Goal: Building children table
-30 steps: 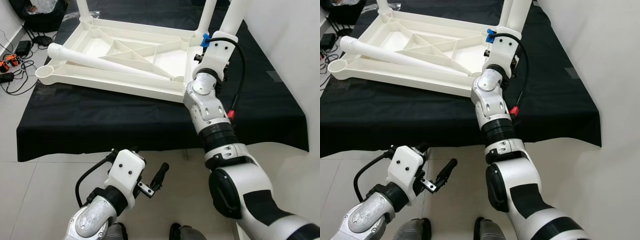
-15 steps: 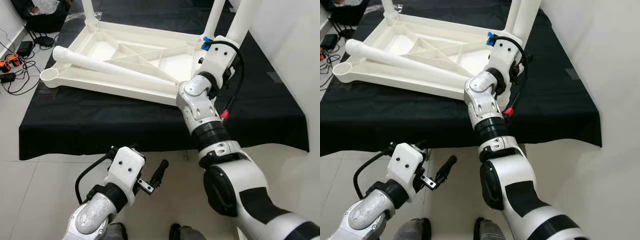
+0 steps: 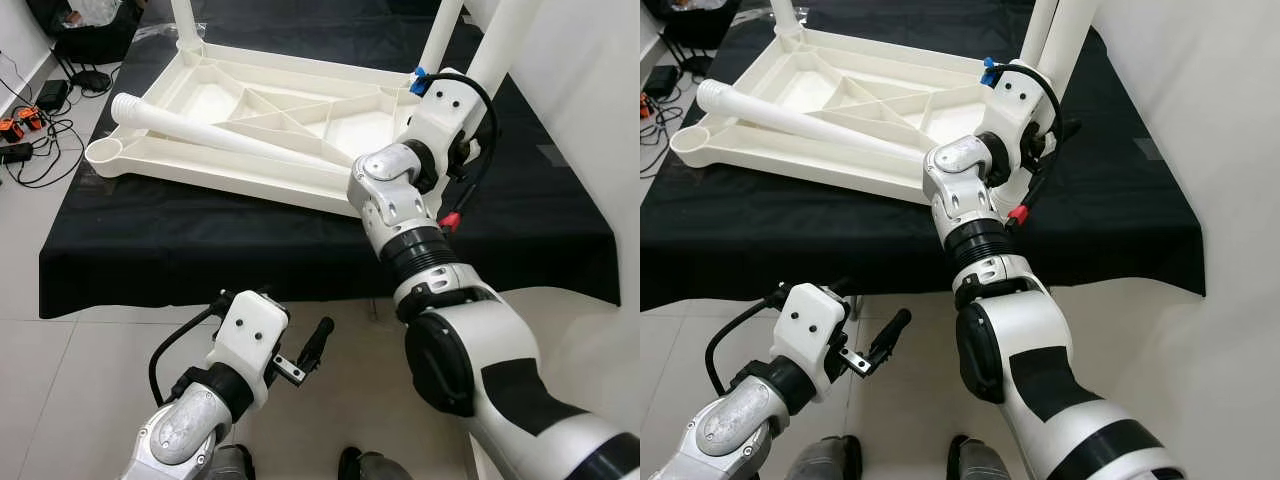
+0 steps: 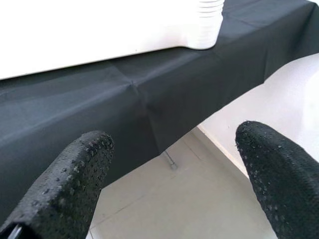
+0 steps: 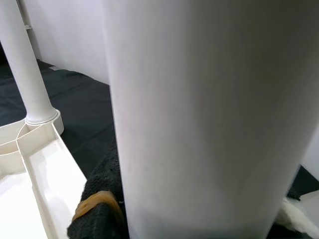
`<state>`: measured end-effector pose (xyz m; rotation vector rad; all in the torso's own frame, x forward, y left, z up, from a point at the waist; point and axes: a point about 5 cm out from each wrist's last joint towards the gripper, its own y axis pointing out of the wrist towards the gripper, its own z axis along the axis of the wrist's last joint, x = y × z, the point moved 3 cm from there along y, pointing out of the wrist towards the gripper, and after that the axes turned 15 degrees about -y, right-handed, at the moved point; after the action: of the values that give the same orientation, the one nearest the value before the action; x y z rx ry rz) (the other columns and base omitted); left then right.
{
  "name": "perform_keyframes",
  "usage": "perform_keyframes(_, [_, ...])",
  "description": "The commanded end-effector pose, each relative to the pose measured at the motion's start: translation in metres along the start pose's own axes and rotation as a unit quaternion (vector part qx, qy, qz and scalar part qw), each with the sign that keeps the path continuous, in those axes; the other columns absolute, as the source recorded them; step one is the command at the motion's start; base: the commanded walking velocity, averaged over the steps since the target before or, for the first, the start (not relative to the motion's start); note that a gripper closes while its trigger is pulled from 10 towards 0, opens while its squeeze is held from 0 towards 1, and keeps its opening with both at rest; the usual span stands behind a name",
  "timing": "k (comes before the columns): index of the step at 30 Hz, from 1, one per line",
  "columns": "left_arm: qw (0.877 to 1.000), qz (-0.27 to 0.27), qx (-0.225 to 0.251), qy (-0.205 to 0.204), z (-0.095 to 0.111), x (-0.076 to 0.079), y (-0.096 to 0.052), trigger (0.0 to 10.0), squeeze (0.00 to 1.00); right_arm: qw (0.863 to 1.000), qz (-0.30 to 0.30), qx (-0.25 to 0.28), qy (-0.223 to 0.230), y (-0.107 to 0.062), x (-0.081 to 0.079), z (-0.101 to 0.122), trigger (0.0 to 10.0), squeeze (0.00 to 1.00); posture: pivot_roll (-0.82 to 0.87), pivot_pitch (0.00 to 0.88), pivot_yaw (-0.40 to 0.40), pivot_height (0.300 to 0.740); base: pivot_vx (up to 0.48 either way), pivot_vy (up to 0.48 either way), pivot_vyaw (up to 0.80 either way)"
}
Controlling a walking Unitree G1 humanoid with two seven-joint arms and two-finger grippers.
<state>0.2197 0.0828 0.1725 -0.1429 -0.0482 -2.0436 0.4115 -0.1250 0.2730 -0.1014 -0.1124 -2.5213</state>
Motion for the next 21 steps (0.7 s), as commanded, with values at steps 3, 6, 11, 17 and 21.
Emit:
perform_keyframes(3, [0.995, -0.078, -0.035, -0.046, -0.007, 0.022, -0.003, 10.0, 0.0, 0.995, -0.011, -0.091, -0.048, 0.005, 0.004, -0.051, 10.0, 0.0, 0.1, 0.242, -0.073, 0.74, 0.0, 0.0, 0.0])
perform_keyframes(6, [0.993, -0.099, -0.045, -0.049, -0.01, 0.027, -0.004, 10.0, 0.0, 0.995, -0.013, -0.088, -0.046, 0.005, 0.004, -0.049, 10.0, 0.0, 0.1, 0.242, -0.073, 0.74, 0.0, 0.0, 0.0])
perform_keyframes(11, [0.992, -0.104, -0.046, -0.045, -0.01, 0.029, -0.005, 10.0, 0.0, 0.995, -0.016, -0.088, -0.048, 0.005, 0.004, -0.049, 10.0, 0.0, 0.1, 0.241, -0.071, 0.74, 0.0, 0.0, 0.0])
perform_keyframes(17, [0.992, -0.109, -0.049, -0.034, -0.012, 0.031, -0.007, 10.0, 0.0, 0.996, 0.001, -0.086, -0.038, -0.003, -0.002, -0.049, 10.0, 0.0, 0.1, 0.24, -0.068, 0.74, 0.0, 0.0, 0.0])
perform_keyframes(21, [0.993, -0.103, -0.049, -0.031, -0.013, 0.029, -0.006, 10.0, 0.0, 0.997, 0.012, -0.07, -0.031, -0.006, -0.005, -0.045, 10.0, 0.0, 0.1, 0.239, -0.068, 0.74, 0.0, 0.0, 0.0])
